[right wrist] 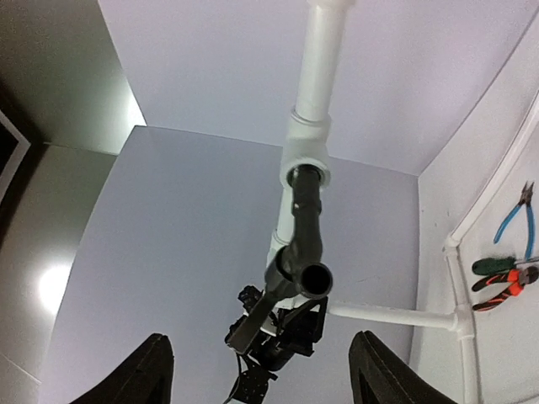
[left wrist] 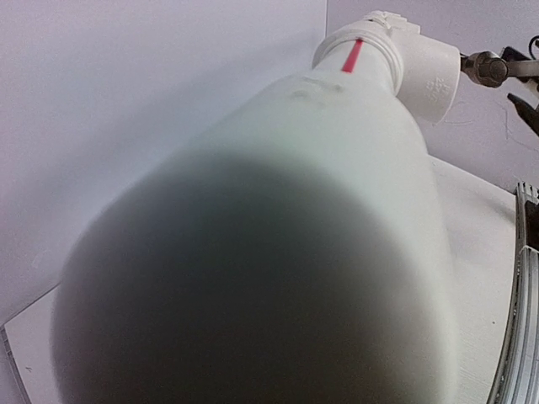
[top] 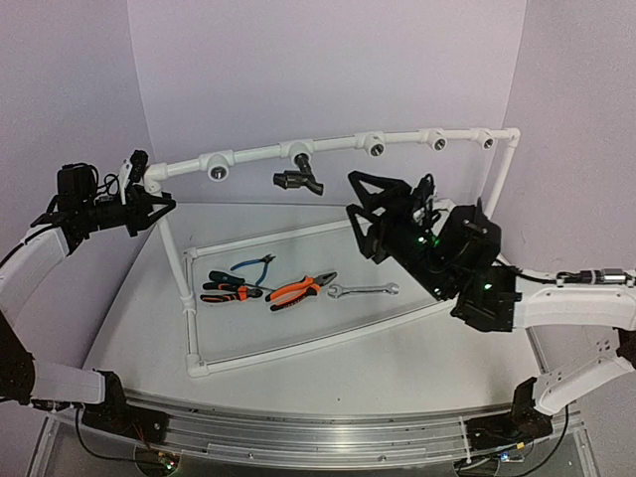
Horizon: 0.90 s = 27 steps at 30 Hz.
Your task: Install the water faucets
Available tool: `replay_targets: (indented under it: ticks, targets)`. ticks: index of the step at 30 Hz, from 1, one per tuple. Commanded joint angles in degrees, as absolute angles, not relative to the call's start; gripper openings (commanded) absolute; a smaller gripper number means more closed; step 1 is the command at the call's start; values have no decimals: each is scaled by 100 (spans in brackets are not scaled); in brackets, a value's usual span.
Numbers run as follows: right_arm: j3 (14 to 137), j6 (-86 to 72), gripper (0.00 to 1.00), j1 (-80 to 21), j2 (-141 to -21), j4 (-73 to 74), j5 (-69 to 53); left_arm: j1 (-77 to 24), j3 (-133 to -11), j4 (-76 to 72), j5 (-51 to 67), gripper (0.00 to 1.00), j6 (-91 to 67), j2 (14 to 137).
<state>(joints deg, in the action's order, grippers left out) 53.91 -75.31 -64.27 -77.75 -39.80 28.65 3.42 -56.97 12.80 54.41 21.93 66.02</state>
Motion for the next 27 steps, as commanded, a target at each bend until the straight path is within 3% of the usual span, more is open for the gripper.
replay_targets:
  ticks: [1,5,9,14,21,27]
  targets:
    - [6417,-4516,70,-6435,-6773,-752,3398,-138,-5541,1696,5869,0,2889,6779]
    - [7875,-1735,70,-6516,-6966,1460,3831,-141,-5553,1698,5859,0,2914,6760]
    - [8352,1673,72,-6888,-7352,1485,4012,-141,-5576,1761,5840,0,2943,6749]
    - [8488,5833,85,-7369,-8155,1280,4323,-141,-5648,1868,5790,0,3001,6759]
    - [8121,8372,90,-7366,-8801,-1500,4628,-142,-5678,1884,5779,0,3039,6773]
    - [8273,8678,88,-7095,-9350,-2208,4727,-141,-5652,1837,5811,0,3020,6769]
